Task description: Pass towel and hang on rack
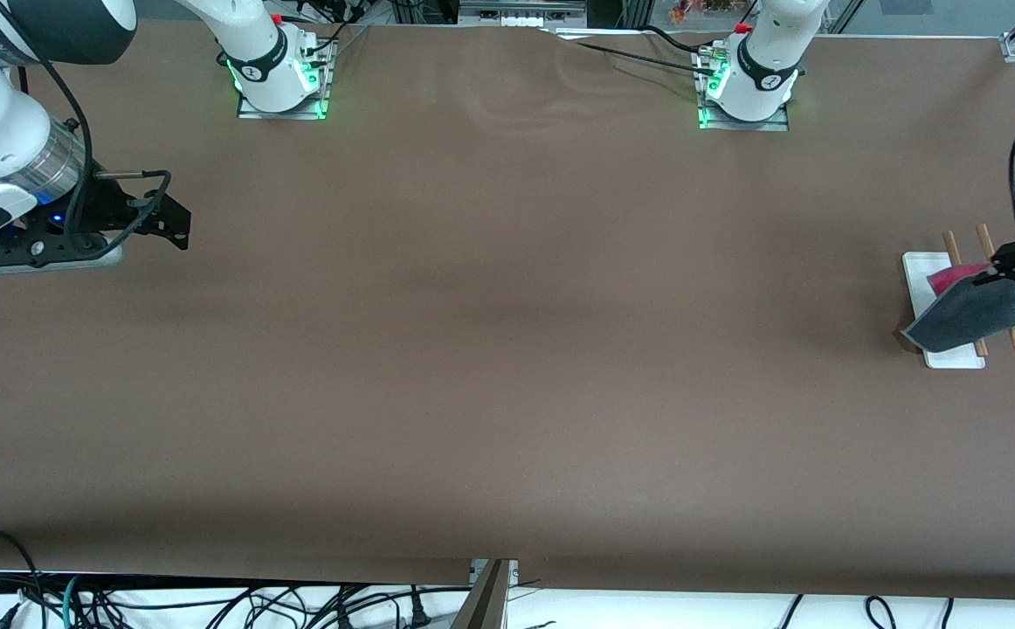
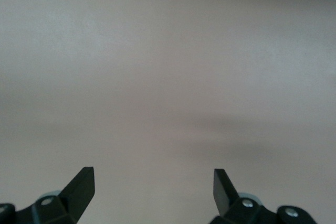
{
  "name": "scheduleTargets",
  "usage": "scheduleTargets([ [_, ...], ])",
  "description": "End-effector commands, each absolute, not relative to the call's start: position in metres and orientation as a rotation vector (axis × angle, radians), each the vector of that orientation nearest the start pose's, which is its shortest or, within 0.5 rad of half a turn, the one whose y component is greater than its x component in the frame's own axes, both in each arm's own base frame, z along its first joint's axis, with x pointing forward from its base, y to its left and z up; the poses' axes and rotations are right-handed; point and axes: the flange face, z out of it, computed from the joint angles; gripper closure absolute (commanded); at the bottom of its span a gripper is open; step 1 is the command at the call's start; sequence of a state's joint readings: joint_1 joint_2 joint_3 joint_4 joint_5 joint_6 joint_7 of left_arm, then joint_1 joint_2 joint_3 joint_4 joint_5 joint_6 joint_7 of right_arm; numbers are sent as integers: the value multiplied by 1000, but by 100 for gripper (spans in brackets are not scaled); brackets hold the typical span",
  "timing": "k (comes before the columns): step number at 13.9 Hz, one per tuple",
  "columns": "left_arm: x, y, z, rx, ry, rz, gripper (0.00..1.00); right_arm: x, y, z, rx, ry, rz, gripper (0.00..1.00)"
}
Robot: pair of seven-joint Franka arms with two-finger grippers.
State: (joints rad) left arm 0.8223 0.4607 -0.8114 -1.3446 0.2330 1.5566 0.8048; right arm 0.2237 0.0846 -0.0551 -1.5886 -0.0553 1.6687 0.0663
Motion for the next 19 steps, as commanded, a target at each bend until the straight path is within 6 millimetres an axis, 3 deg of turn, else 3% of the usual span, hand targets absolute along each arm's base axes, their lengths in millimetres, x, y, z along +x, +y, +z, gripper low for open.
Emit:
scheduleTargets([
  [1,630,67,543,-3020,1121,160,0,577,96,581,-3198,-160,7,0],
  [2,627,43,546,-3027,1055,194,0,572,95,578,-3202,-141,70,0],
  [4,622,18,553,-3115,916,211,0,571,95,576,-3203,-118,97,0],
  [7,608,-34,567,-3188,595,242,0,571,95,575,-3181,-108,109,0],
  [10,590,-64,575,-3168,381,249,0,572,95,576,-3180,-108,97,0],
  [12,576,-69,580,-3140,349,221,0,572,95,576,-3180,-103,94,0],
  [14,567,-57,583,-3141,311,107,0,572,95,576,-3180,-103,94,0],
  [16,539,-58,577,-3144,230,93,0,572,95,576,-3181,-103,97,0],
  [19,535,-57,573,-3149,36,42,0,571,95,577,-3180,-108,92,0],
])
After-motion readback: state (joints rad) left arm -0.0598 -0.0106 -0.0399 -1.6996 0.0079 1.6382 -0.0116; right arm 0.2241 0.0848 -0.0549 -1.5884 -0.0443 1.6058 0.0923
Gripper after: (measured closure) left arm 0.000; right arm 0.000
